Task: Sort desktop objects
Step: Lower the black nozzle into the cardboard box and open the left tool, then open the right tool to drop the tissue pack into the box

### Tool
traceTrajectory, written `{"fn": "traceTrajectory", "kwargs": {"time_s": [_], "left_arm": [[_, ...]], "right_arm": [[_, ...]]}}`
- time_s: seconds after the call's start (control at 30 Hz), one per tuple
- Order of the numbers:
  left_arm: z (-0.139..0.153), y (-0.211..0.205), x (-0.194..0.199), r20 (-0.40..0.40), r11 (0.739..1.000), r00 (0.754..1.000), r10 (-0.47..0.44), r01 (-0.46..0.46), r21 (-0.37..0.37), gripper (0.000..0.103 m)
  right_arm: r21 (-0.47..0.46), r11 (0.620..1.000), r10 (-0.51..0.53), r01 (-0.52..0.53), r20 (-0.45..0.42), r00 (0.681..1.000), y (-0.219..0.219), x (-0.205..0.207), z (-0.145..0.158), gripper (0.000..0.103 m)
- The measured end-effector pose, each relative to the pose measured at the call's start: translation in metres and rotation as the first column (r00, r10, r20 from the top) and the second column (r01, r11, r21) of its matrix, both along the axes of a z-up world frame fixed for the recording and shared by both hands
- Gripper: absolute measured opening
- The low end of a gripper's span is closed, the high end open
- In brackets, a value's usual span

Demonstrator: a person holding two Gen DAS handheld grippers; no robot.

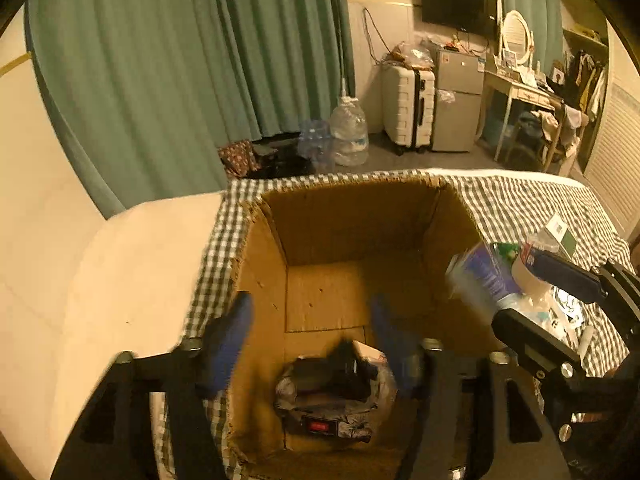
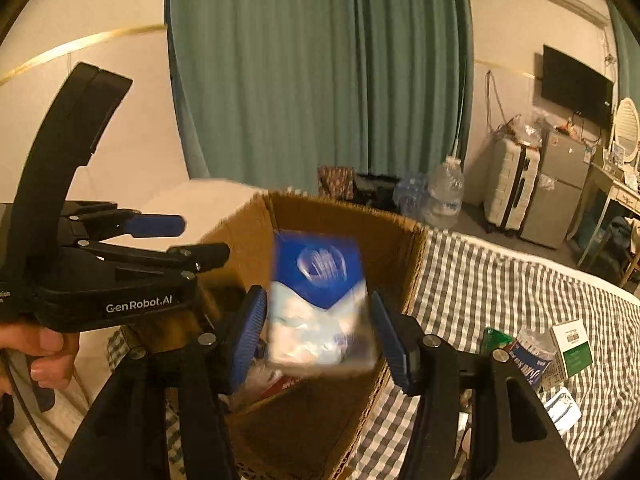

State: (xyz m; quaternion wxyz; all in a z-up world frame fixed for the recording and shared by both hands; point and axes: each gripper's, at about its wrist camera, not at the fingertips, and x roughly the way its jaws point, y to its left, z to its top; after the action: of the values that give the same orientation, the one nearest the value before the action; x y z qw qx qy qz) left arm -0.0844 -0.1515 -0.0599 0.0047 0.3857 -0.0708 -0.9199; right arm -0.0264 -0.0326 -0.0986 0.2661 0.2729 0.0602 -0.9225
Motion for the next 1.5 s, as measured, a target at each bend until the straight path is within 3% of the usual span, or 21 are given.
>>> {"fn": "traceTrajectory", "kwargs": {"time_s": [0.3, 0.37, 0.43, 0.57, 0.67, 0.73, 0.9, 1.03, 1.2, 1.3, 1.37, 1.5], "left_arm": [[0.054, 0.01, 0.035, -0.161, 1.0, 0.987, -0.005, 0.008, 0.02, 0.082], [0.063, 0.012, 0.041, -0.192, 0.999, 0.981, 0.005, 0.003, 0.04, 0.092], [0.073, 0.015, 0.05, -0.225, 0.998, 0.974, 0.01, 0.004, 0.062, 0.094], [0.089, 0.033, 0.069, -0.267, 0.999, 0.964, -0.021, 0.033, 0.041, 0.103], [0.103, 0.048, 0.085, -0.312, 0.999, 0.949, -0.039, 0.043, 0.003, 0.103], [0.112, 0.056, 0.091, -0.323, 0.999, 0.946, -0.036, 0.042, 0.012, 0.103], [0.124, 0.072, 0.103, -0.367, 0.996, 0.929, -0.042, 0.065, 0.052, 0.103], [0.124, 0.086, 0.108, -0.386, 0.995, 0.922, -0.046, 0.078, 0.067, 0.103], [0.111, 0.101, 0.103, -0.365, 0.988, 0.93, -0.039, 0.092, 0.127, 0.103], [0.098, 0.113, 0.09, -0.31, 0.987, 0.951, -0.008, 0.058, 0.151, 0.103], [0.092, 0.122, 0.082, -0.283, 0.992, 0.959, 0.016, 0.02, 0.122, 0.103], [0.082, 0.146, 0.072, -0.284, 0.999, 0.958, 0.026, -0.032, -0.016, 0.103]], "right_arm": [[-0.081, 0.996, -0.046, 0.04, -0.074, 0.996, 0.027, 0.016, 0.039, 0.06], [-0.071, 0.996, -0.055, 0.05, -0.081, 0.995, 0.033, 0.023, 0.048, 0.06], [-0.064, 0.996, -0.067, 0.06, -0.109, 0.992, 0.044, 0.034, 0.058, 0.06], [-0.095, 0.99, -0.115, 0.105, -0.111, 0.987, 0.073, 0.045, 0.083, 0.064], [-0.115, 0.985, -0.14, 0.125, -0.129, 0.982, 0.097, 0.054, 0.105, 0.068], [-0.12, 0.982, -0.162, 0.143, -0.164, 0.973, 0.116, 0.062, 0.122, 0.074], [-0.153, 0.972, -0.206, 0.179, -0.178, 0.962, 0.161, 0.077, 0.148, 0.074], [-0.161, 0.965, -0.236, 0.209, -0.179, 0.955, 0.189, 0.084, 0.158, 0.074], [-0.149, 0.96, -0.262, 0.235, -0.195, 0.945, 0.215, 0.081, 0.164, 0.075], [-0.172, 0.953, -0.28, 0.25, -0.187, 0.942, 0.232, 0.08, 0.161, 0.075], [-0.18, 0.95, -0.287, 0.255, -0.183, 0.94, 0.242, 0.078, 0.158, 0.075], [-0.181, 0.946, -0.301, 0.27, -0.173, 0.938, 0.266, 0.073, 0.146, 0.076]]}}
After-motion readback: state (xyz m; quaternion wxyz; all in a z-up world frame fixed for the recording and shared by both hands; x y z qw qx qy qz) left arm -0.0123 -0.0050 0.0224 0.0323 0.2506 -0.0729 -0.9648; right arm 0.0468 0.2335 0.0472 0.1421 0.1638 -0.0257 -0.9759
